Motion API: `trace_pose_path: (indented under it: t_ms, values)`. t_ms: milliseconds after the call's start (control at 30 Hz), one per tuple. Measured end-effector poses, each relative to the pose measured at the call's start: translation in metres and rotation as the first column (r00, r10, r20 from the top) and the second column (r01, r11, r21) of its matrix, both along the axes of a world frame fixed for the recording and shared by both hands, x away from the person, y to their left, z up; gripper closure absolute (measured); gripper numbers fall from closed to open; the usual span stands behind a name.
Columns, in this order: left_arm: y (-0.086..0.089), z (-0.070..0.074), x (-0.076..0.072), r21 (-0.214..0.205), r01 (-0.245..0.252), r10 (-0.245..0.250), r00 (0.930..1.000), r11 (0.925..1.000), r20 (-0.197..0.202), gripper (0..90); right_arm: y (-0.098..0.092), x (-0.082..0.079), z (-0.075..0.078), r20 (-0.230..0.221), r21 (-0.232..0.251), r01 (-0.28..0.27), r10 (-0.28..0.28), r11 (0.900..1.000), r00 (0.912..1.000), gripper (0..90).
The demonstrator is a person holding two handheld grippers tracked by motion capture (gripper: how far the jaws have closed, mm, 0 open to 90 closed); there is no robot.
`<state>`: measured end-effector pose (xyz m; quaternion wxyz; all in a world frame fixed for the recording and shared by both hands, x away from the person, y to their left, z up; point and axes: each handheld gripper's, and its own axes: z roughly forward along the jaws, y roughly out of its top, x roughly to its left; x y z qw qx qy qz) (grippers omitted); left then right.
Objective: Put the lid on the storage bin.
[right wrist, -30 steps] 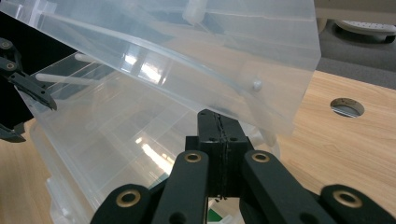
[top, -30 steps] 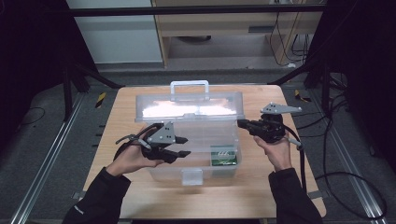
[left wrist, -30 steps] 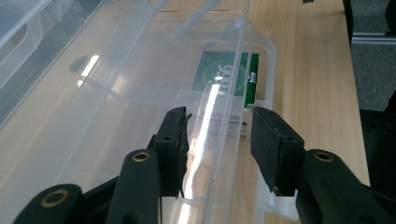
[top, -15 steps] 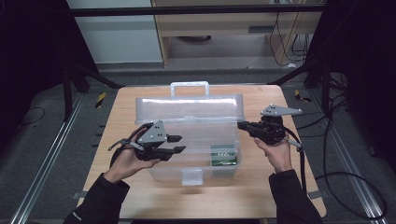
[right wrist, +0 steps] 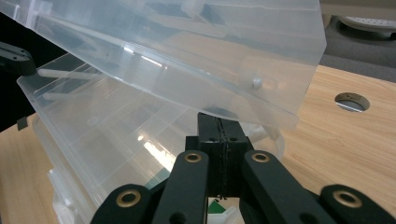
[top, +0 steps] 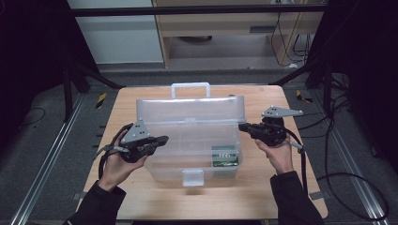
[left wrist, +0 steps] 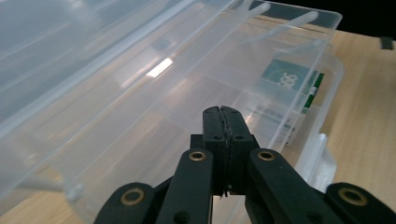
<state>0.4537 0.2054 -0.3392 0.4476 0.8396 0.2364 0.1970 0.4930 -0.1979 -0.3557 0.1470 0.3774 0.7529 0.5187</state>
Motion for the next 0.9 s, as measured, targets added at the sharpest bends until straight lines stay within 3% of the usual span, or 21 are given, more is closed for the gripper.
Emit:
trace_pose_path:
  t_ms: [267, 600, 900]
  values:
    - [0.02, 0.001, -0.004, -0.016, -0.055, 0.055, 0.9984, 0.9984, 0.011, 89.5, 0.0, -0.001, -0.001, 0.0, -0.016, -0.001, 0.001, 0.9999, 1.0, 90.0]
    - [0.05, -0.009, -0.003, -0.066, -0.151, 0.15, 0.9885, 0.9863, -0.016, 89.6, -0.002, -0.008, -0.003, -0.005, -0.023, -0.007, 0.007, 0.9997, 1.0, 90.0]
    - [0.059, -0.017, -0.003, -0.058, -0.173, 0.171, 0.9847, 0.9832, -0.03, 89.6, -0.002, -0.018, -0.01, -0.016, -0.063, -0.008, 0.007, 0.998, 0.9998, 90.0]
